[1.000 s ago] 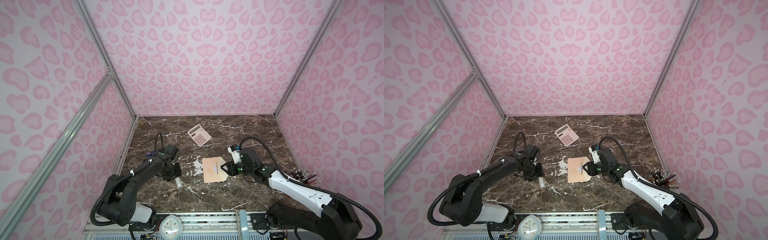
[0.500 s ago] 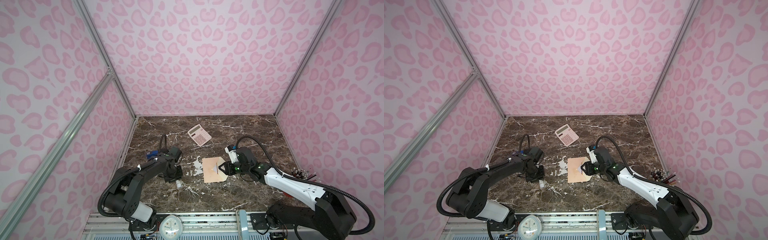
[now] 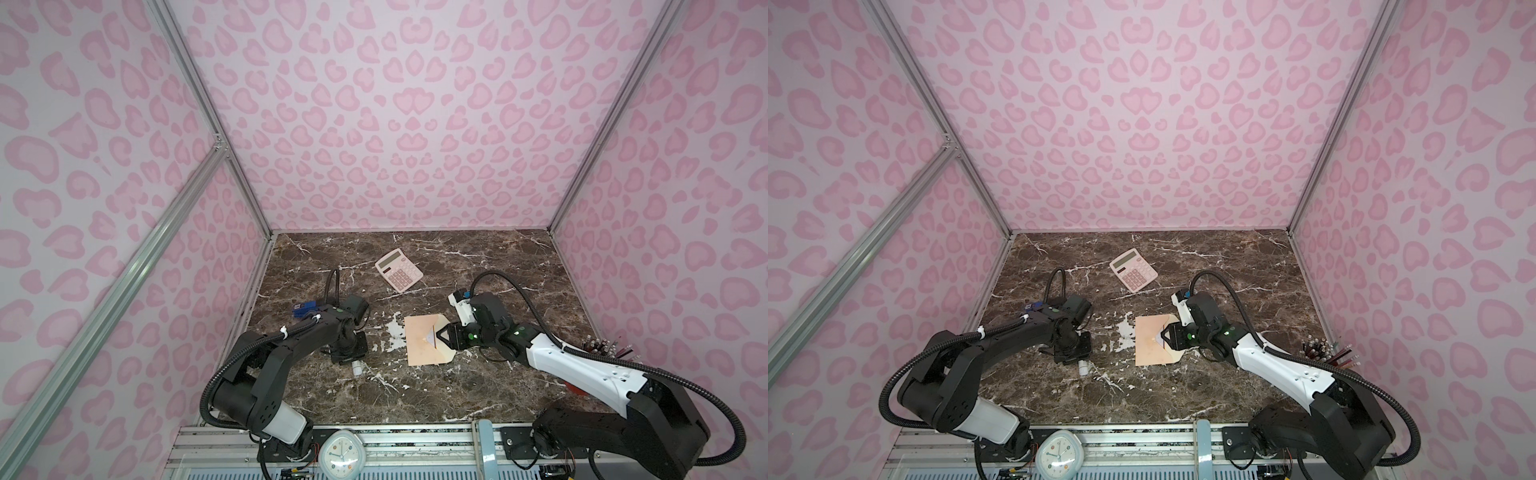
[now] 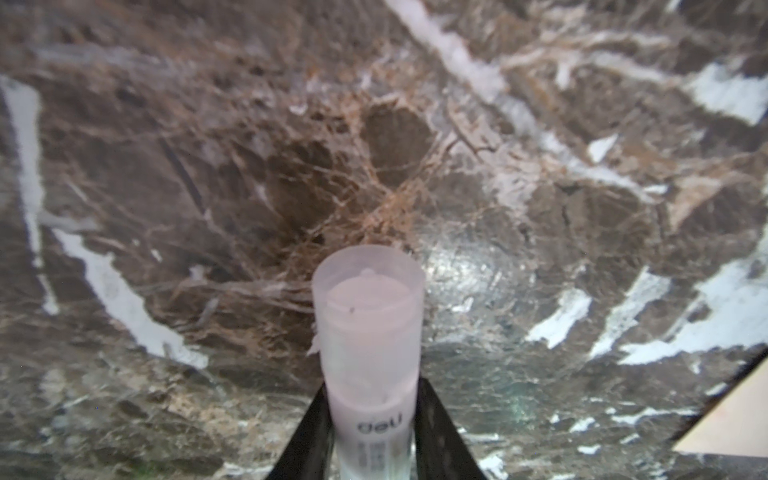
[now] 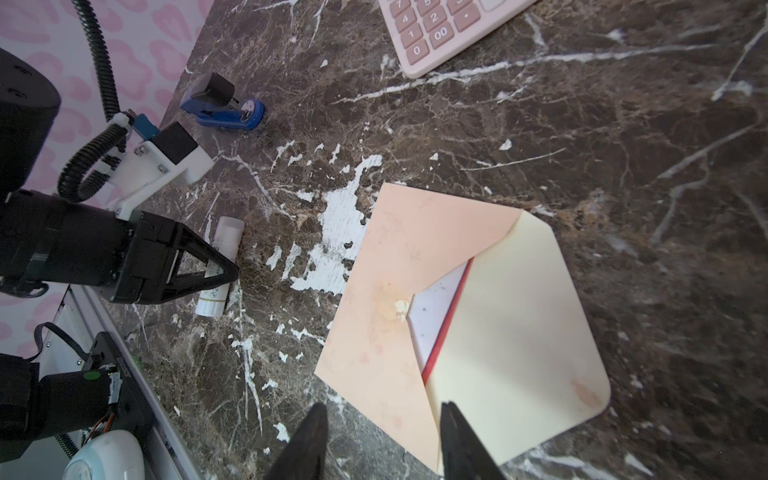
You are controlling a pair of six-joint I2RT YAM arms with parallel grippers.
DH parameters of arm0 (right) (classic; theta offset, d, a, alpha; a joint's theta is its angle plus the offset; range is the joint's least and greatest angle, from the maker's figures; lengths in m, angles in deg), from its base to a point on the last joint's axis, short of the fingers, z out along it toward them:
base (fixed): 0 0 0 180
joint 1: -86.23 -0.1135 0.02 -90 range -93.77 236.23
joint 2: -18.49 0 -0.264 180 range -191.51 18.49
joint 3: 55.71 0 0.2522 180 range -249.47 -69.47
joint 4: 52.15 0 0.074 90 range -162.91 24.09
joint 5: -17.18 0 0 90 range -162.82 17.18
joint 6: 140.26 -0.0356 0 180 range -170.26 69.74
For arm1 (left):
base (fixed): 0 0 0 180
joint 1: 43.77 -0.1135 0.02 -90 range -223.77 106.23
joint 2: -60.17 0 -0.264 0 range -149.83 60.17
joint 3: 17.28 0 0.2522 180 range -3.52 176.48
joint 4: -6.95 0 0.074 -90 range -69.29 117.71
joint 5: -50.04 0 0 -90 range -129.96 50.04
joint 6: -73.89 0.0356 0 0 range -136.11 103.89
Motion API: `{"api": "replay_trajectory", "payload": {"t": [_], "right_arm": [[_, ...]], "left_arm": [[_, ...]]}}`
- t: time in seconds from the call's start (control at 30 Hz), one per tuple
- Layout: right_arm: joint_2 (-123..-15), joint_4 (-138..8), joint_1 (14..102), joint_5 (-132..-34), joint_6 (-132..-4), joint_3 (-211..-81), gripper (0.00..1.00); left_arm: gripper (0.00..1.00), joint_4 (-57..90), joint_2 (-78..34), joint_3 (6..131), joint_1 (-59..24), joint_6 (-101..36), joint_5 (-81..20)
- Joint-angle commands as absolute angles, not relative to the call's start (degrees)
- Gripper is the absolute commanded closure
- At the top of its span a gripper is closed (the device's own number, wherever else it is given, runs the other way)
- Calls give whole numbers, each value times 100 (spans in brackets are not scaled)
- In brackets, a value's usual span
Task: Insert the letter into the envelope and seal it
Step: 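Reach the left gripper down to the white glue stick and grasp it, then lift the glue stick with the left gripper while the right gripper rises toward it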
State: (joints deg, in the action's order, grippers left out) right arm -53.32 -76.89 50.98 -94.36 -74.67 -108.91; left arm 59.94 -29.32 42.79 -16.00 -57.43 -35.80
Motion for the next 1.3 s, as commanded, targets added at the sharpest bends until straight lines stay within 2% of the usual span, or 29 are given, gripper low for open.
{"api": "replay_trajectory", "payload": {"t": [0.0, 0.2, 0.5, 0.73, 1.0, 1.27], "right_arm": [[-5367, -7688, 5090, -9426, -7435, -10920, 53], [-5383, -7705, 5089, -9426, -7404, -10937, 53], [-5445, -7778, 5090, -9452, -7312, -11064, 53], [-5422, -7980, 5092, -9489, -7109, -11393, 52], [-5296, -8041, 5210, -9683, -7202, -12271, 50], [-5519, -7919, 5249, -9720, -7657, -13670, 50]], "left_arm": [[66, 6022, -3146, 4190, -1544, -5759, -3903], [65, 6159, -3439, 4269, -1253, -5896, -4121], [72, 6051, -3485, 4189, -1204, -5940, -4138], [75, 6010, -3059, 4333, -1186, -5740, -4061], [75, 5421, -1803, 5408, -1173, -4601, -3081], [76, 4448, -1515, 6333, -1152, -3971, -2229]]}}
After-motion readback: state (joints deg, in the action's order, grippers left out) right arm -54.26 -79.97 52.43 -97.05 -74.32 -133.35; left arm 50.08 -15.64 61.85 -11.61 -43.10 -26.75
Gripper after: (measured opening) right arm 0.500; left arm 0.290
